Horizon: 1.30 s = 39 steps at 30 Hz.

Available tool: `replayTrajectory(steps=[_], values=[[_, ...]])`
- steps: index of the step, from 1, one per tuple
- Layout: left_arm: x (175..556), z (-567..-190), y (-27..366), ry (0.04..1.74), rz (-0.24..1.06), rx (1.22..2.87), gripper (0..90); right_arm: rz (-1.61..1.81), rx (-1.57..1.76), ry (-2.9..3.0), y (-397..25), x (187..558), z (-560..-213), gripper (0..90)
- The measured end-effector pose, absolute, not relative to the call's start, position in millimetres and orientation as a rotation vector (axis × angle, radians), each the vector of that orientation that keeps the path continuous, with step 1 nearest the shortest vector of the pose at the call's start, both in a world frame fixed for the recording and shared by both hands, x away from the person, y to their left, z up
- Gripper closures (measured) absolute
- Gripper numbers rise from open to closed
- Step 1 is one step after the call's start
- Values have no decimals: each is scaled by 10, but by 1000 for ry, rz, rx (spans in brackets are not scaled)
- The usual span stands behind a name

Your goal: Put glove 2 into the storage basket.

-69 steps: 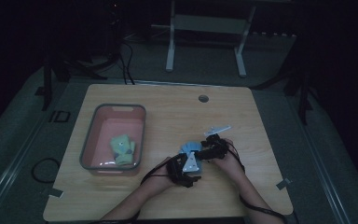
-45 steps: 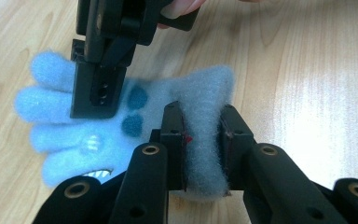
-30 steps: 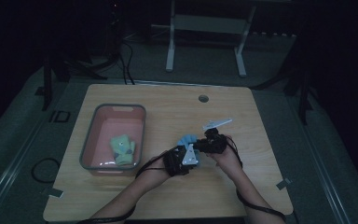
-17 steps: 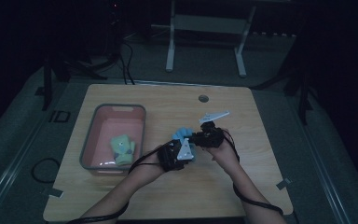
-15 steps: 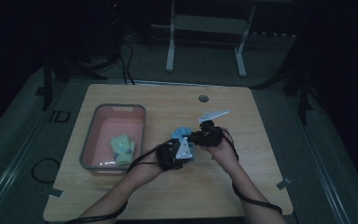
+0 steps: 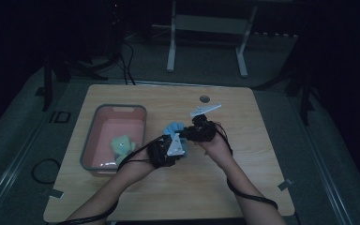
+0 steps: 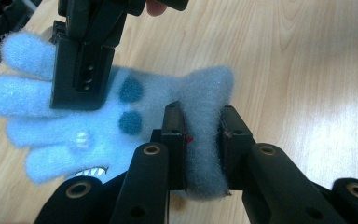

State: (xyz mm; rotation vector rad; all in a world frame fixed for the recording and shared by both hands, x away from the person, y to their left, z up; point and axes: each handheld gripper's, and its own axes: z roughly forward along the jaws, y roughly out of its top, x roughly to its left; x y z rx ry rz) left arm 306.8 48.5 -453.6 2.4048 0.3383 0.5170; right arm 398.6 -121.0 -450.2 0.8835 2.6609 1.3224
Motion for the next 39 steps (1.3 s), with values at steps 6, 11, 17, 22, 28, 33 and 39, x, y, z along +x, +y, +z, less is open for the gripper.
replayTrajectory(steps=[6,11,17,22,28,33,39], values=[[3060,-4504,603,350,536,2421,767,1331,869,2673,-1069,4017,-4480,786],[3046,-4490,716,368,547,2430,768,1340,856,2687,-934,4034,-4472,786],[3005,-4451,882,399,576,2427,768,1353,832,2701,-754,4047,-4430,786],[2985,-4422,1028,423,586,2435,768,1357,801,2712,-573,4050,-4396,787],[2959,-4401,1203,454,595,2440,768,1367,768,2724,-380,4051,-4363,787],[2937,-4388,1356,477,602,2437,770,1377,747,2730,-233,4056,-4371,787],[2905,-4424,1529,509,606,2442,770,1393,727,2744,-36,4042,-4376,787]])
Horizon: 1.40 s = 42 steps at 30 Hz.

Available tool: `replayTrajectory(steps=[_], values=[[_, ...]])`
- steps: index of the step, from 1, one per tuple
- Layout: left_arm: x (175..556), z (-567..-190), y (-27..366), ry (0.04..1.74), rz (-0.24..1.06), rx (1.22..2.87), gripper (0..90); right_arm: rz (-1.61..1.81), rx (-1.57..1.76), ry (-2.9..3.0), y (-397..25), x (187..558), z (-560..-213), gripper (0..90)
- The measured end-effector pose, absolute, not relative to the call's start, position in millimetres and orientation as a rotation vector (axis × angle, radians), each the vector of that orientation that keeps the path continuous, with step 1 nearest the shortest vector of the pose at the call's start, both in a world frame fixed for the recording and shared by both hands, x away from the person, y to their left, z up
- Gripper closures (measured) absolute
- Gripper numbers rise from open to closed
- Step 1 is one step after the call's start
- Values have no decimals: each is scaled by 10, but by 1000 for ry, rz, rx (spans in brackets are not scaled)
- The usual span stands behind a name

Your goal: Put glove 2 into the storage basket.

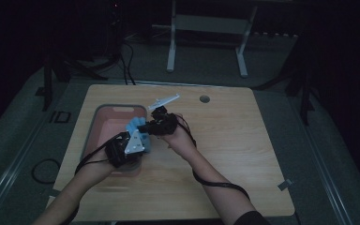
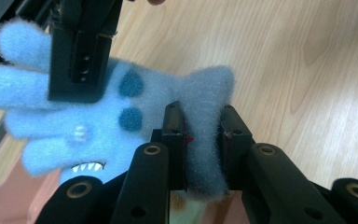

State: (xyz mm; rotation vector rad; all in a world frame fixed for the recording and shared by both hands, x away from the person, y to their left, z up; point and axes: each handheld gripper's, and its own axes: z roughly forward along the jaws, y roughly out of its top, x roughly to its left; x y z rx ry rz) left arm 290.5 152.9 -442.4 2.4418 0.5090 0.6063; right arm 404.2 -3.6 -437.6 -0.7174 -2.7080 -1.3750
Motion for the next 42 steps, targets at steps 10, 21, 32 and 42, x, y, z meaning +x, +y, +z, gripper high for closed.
replayTrajectory(steps=[10,21,32,42], values=[[2837,-4475,1837,582,610,2455,770,-1339,-672,-2692,336,4066,-4463,789],[2959,-4701,1971,637,541,2504,769,-1275,-697,-2703,521,4110,-4697,788],[3130,-4845,1915,660,470,2584,762,-1173,-736,-2744,568,4196,-4863,771],[3193,-4911,1910,710,395,2582,643,-1177,-743,-2789,578,4200,-4889,599]])
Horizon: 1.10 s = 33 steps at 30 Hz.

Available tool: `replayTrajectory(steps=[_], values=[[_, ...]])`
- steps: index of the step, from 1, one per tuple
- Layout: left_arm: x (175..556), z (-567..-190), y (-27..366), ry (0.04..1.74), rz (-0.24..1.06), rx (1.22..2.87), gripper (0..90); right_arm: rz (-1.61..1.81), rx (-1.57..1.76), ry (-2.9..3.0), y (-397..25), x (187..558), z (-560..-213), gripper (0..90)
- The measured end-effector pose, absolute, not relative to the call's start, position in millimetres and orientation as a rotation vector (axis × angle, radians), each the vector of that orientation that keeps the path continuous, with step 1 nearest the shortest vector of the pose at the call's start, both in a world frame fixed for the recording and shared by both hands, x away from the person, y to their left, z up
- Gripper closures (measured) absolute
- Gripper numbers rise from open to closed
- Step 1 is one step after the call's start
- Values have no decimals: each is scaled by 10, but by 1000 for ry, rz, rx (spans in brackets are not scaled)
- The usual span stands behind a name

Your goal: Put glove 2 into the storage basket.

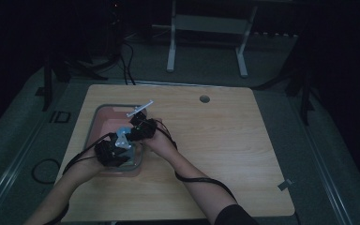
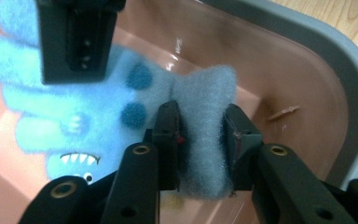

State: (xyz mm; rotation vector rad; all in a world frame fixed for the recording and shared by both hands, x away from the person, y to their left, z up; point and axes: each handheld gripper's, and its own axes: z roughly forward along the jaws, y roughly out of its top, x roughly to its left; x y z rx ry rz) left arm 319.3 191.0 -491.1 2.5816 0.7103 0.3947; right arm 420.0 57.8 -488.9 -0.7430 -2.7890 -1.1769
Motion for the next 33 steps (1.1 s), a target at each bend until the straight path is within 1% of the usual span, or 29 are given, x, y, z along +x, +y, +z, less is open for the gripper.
replayTrajectory(steps=[1,2,4,8,9,10,11,12,13,14,18,20,21,22,23,29,33], values=[[3195,-4924,1913,726,399,2570,643,-1186,-750,-2786,565,4206,-4884,566],[3192,-4926,1915,726,406,2566,596,-1211,-771,-2771,523,4222,-4868,538],[3179,-4934,1919,741,428,2551,537,-1233,-780,-2760,483,4228,-4844,502],[3156,-4933,1946,776,424,2510,442,-1282,-791,-2739,401,4223,-4772,468],[3144,-4921,1947,788,434,2499,399,-1291,-790,-2737,381,4213,-4744,461],[3137,-4910,1951,796,444,2489,343,-1306,-786,-2732,364,4199,-4716,436],[3133,-4897,1957,807,450,2479,312,-1317,-782,-2729,352,4188,-4698,418],[3133,-4897,1957,807,450,2479,272,-1317,-782,-2729,352,4188,-4698,418],[3117,-4838,1984,833,447,2436,272,-1326,-777,-2729,339,4176,-4679,406],[3106,-4809,1992,843,462,2419,171,-1358,-765,-2713,289,4134,-4618,353],[3071,-4699,1998,862,484,2337,128,-1401,-715,-2696,210,4057,-4531,221],[3057,-4660,1977,867,474,2310,70,-1409,-668,-2684,178,4013,-4500,173],[3049,-4647,1963,865,475,2298,55,-1407,-654,-2687,165,3992,-4486,157],[3033,-4637,1947,856,484,2284,26,-1413,-649,-2693,147,3978,-4476,161],[3017,-4630,1932,849,482,2271,20,-1416,-640,-2696,123,3965,-4469,161],[2963,-4646,1831,827,422,2230,20,-1400,-640,-2689,-71,3923,-4480,161],[2913,-4669,1696,789,421,2237,20,-1371,-633,-2694,-223,3900,-4559,175]])
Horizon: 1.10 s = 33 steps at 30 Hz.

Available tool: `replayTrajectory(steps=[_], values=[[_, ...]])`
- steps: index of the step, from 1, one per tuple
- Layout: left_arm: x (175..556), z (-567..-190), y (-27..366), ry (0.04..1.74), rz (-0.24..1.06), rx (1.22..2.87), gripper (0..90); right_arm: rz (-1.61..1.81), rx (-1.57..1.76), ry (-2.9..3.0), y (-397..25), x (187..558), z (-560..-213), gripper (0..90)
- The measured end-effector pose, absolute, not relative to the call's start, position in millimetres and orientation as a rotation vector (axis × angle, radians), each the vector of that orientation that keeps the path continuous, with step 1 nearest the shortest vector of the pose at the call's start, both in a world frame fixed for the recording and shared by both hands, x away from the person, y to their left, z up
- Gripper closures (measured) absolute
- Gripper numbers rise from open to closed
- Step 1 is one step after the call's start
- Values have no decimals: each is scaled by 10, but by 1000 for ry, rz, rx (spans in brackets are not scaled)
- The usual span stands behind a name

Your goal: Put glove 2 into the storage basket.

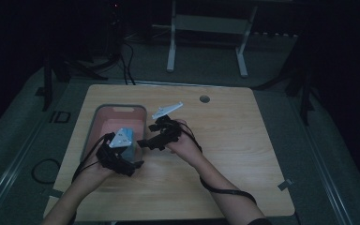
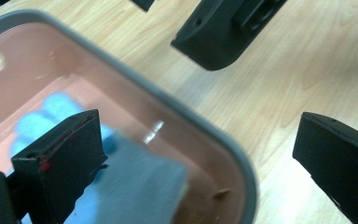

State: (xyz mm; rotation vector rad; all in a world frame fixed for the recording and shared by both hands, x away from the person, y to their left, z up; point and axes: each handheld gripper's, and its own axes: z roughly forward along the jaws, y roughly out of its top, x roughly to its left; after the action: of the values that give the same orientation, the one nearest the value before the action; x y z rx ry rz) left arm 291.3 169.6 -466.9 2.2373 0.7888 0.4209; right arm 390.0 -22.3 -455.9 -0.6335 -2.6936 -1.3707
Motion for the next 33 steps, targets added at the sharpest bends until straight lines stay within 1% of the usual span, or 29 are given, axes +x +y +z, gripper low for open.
replayTrajectory(steps=[6,12,16,21,33], values=[[2895,-4690,1535,748,358,2238,20,-1364,-644,-2711,-457,3846,-4640,167],[2875,-4729,1378,718,386,2206,20,-1351,-631,-2758,-693,3785,-4722,167],[2876,-4765,1251,690,351,2207,20,-1332,-657,-2756,-835,3774,-4786,164],[2831,-4801,1077,635,363,2194,20,-1327,-680,-2771,-991,3754,-4866,160],[2821,-4908,813,577,291,2204,20,-1321,-753,-2764,-1349,3702,-5037,154]])
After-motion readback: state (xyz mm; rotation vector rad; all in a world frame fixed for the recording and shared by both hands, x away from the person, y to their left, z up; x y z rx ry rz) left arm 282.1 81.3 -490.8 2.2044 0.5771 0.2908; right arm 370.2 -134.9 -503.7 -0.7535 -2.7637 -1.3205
